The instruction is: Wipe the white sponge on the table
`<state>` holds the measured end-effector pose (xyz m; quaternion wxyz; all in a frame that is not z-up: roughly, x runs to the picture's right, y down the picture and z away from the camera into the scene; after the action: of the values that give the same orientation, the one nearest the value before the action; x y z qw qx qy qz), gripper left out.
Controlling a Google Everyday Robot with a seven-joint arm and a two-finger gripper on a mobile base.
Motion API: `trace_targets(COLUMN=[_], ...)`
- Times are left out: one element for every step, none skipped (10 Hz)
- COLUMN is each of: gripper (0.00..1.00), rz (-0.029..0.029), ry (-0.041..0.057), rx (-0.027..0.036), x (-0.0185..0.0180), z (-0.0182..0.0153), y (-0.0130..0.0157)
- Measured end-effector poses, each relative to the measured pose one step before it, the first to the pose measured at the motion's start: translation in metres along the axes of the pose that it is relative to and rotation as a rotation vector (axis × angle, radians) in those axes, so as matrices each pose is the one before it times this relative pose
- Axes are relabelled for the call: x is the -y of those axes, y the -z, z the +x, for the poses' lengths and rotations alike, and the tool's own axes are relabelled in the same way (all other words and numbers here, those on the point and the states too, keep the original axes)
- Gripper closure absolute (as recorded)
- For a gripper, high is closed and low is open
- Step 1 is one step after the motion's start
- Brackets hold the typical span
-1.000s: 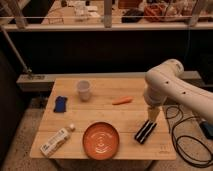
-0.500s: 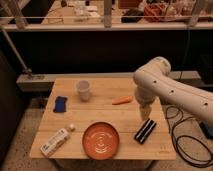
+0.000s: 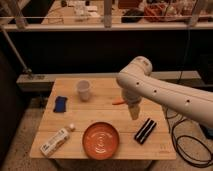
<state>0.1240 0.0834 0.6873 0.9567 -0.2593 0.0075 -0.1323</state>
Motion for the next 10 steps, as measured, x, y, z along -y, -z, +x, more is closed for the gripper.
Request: trace_targets(gripper=[0.20, 0.20, 0.20, 0.20, 0.20, 0.20, 0.20, 0.20, 0.20, 0.20], rz=[0.00837, 0.00613, 0.00287, 0.00091, 0.00354, 0.00471, 0.00496, 0.00957, 0.01052, 0.00500], ry=[0.02558, 0.02583, 0.02489, 0.01957, 0.01479, 0.01782, 0.02090, 0.01525, 0.02767, 0.01399], rx=[-0.00325, -0.00203, -0.00197, -0.00515, -0.00150, -0.00023, -0.00248, 0.00125, -0.00059, -0.00178], x=[0.00466, 0.00466, 0.00266, 0.00123, 0.00218, 0.00325, 0.00516, 0.00695, 0.00976, 0.00446], z=[-0.01393, -0.01296, -0.00996, -0.00610, -0.00402, -0.00515, -0.00836, -0.01045, -0.01371, -0.00550], y=[0.00147, 0.00166, 0.00186, 0.00167, 0.00146, 0.00070, 0.00191, 0.00267, 0.00315, 0.00157])
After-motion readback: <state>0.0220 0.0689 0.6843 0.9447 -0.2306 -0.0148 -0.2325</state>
